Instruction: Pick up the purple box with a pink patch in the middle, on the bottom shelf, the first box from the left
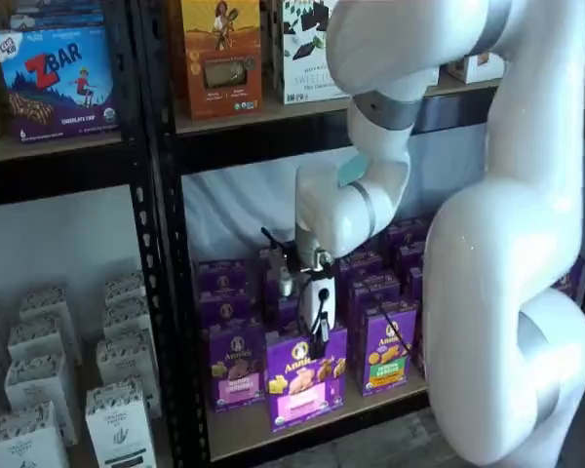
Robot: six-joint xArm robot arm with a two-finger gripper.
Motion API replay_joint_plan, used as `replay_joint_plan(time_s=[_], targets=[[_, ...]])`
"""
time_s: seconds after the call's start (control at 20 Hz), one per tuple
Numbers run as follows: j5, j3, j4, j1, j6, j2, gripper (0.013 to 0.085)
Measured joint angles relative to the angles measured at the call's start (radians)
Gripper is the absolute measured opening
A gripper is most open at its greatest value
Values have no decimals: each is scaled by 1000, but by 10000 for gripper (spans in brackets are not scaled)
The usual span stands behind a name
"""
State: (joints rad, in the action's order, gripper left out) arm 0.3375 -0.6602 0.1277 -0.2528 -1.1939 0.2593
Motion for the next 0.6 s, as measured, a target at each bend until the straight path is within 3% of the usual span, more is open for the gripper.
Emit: replay_joint_plan(time_s=[0.6], targets=[[39, 88, -36, 40, -75, -134, 330]])
